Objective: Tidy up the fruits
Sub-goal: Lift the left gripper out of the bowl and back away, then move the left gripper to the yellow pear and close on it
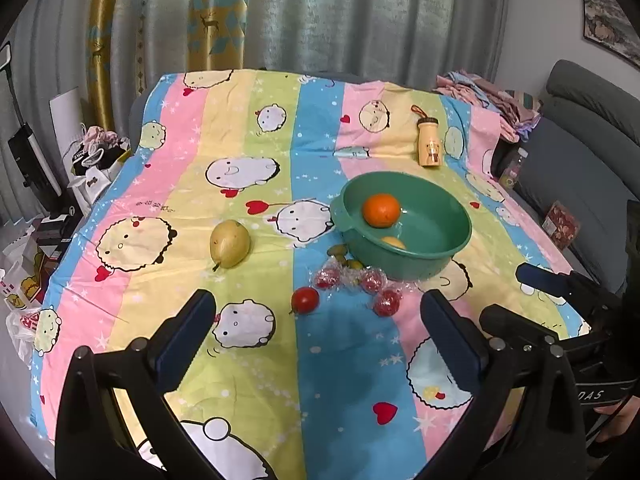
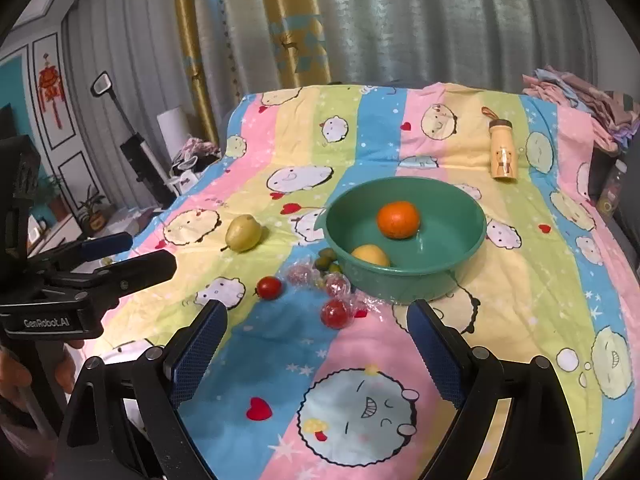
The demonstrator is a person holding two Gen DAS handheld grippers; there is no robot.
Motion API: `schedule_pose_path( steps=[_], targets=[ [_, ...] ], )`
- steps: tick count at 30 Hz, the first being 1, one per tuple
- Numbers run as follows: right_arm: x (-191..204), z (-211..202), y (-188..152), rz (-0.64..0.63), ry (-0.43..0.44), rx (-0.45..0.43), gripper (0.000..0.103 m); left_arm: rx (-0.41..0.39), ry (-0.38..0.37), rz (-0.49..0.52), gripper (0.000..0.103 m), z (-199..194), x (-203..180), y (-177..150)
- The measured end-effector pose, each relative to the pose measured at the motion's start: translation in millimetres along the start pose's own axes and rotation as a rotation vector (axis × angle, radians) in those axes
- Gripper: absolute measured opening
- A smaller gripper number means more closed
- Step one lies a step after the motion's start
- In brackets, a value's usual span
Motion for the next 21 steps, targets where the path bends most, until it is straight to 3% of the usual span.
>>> schedule_pose_path(
  steps=[6, 10, 21],
  targets=[
    [-4.3, 3.5, 0.1, 0.016, -0.021, 0.005, 0.092, 0.02, -0.021, -0.019, 0.103, 6.3, 1.6, -4.3],
    [-5.6, 7.6, 0.5, 0.028, -0.027, 0.015, 0.098, 0.024, -0.051, -0.019, 0.103, 10.1, 0.3, -6.0],
    [-8.7, 20.0, -2.3, 0.041, -0.038, 0.041, 0.098, -0.031, -0.222, -0.161, 0.103, 15.2, 20.9, 2.5]
  ],
)
Point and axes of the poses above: each gripper's, at about its wrist camera, not at the fingertips, and z roughly the way its jaws point, x to its left, y to its top, the point moved 8 cm from there along z, roughly the way its jaws point, and after that the axes turned 15 degrees about -y, right-handed, at the moved point
